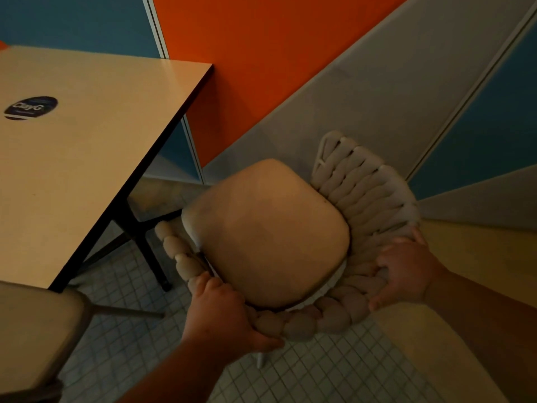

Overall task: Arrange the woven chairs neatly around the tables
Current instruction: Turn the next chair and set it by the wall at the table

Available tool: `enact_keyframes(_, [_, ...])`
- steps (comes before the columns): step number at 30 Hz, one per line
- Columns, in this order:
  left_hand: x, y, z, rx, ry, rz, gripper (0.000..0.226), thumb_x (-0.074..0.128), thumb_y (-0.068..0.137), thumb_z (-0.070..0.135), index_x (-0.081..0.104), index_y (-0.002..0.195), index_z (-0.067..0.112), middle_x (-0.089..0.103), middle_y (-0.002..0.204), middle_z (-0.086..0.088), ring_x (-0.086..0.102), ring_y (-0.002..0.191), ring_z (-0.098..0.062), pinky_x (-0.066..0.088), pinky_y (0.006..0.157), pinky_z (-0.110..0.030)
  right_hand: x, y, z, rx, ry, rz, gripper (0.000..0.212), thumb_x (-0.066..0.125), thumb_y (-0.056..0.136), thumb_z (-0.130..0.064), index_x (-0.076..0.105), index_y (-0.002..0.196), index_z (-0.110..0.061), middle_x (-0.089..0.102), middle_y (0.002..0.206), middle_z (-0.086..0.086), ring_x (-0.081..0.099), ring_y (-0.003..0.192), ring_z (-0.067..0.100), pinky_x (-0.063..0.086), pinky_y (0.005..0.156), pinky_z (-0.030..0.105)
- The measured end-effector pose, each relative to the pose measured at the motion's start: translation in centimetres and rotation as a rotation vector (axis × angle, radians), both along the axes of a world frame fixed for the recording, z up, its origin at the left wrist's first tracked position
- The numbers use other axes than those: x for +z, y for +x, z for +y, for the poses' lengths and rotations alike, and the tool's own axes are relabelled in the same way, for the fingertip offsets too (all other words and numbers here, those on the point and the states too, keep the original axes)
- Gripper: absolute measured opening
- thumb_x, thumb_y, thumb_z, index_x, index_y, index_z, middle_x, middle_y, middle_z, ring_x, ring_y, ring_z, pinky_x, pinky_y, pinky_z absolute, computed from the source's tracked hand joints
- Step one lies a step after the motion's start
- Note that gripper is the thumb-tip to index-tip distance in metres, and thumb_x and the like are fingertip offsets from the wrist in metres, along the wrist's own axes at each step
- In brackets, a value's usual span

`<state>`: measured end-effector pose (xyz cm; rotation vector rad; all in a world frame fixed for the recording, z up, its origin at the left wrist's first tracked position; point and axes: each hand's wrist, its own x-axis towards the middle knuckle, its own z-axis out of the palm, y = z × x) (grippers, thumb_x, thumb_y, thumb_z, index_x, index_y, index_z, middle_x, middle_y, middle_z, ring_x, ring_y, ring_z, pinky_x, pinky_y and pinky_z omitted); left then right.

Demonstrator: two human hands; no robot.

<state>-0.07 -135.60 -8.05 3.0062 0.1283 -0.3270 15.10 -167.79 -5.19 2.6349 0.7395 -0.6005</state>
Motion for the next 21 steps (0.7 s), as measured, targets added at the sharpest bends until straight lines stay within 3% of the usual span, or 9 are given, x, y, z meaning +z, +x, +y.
enact_keyframes(12, [0.8, -0.3, -5.4, 0.07, 0.034, 0.096, 0.107, 0.038, 0.038, 0.103, 0.066, 0.116, 0.036, 0.061, 0.115, 0.012, 0.044, 0.122, -0.021, 0.016, 0.116, -0.042, 1.5, 4.2, -1.3, 0.076, -0.137, 0.079, 0.145, 0.011, 0.009, -0.11, 0.061, 0.128, -0.044, 0.059, 0.125, -0.017, 0.037, 0.134, 0.014, -0.025, 0.112, 0.057])
enact_keyframes(15, [1.0, -0.3, -5.2, 0.043, 0.033, 0.097, 0.11, 0.037, 0.038, 0.105, 0.064, 0.119, 0.036, 0.06, 0.116, 0.011, 0.044, 0.124, -0.021, 0.015, 0.117, -0.043, 1.6, 4.0, -1.5, -0.003, -0.146, 0.124, 0.145, 0.01, 0.013, -0.11, 0.056, 0.134, -0.045, 0.044, 0.149, -0.005, 0.018, 0.147, 0.026, -0.017, 0.116, 0.06])
enact_keyframes(17, [1.2, -0.1, -4.5, -0.011, -0.014, 0.135, 0.112, 0.037, 0.037, 0.107, 0.061, 0.121, 0.036, 0.059, 0.117, 0.013, 0.045, 0.123, -0.019, 0.016, 0.117, -0.042, 1.7, 3.0, -1.3, -0.184, 0.001, 0.146, 0.137, 0.012, 0.029, -0.11, 0.049, 0.141, -0.042, 0.019, 0.163, 0.002, -0.005, 0.15, 0.032, -0.009, 0.119, 0.056])
enact_keyframes(18, [1.4, 0.1, -3.7, -0.051, -0.044, 0.161, 0.109, 0.039, 0.038, 0.107, 0.061, 0.119, 0.036, 0.058, 0.115, 0.015, 0.046, 0.121, -0.016, 0.02, 0.115, -0.041, 1.2, 2.2, -1.1, -0.35, 0.159, 0.119, 0.125, 0.021, 0.043, -0.108, 0.043, 0.145, -0.04, 0.006, 0.166, 0.003, -0.012, 0.15, 0.031, -0.003, 0.121, 0.053])
enact_keyframes(19, [1.5, 0.2, -2.7, -0.092, -0.059, 0.179, 0.104, 0.043, 0.04, 0.106, 0.06, 0.116, 0.037, 0.058, 0.114, 0.017, 0.047, 0.119, -0.014, 0.025, 0.112, -0.04, 1.1, 1.1, -0.3, -0.538, 0.343, 0.085, 0.112, 0.039, 0.058, -0.1, 0.035, 0.151, -0.036, -0.003, 0.166, 0.003, -0.012, 0.15, 0.03, 0.005, 0.122, 0.052])
enact_keyframes(21, [2.0, 1.0, 0.2, -0.166, -0.008, 0.161, 0.102, 0.045, 0.041, 0.104, 0.058, 0.118, 0.039, 0.056, 0.118, 0.02, 0.045, 0.12, -0.012, 0.03, 0.109, -0.04, -0.3, -1.4, 1.4, -0.896, 0.738, -0.023, 0.101, 0.073, 0.078, -0.061, 0.021, 0.156, -0.024, 0.004, 0.162, 0.011, 0.01, 0.148, 0.035, 0.026, 0.118, 0.049])
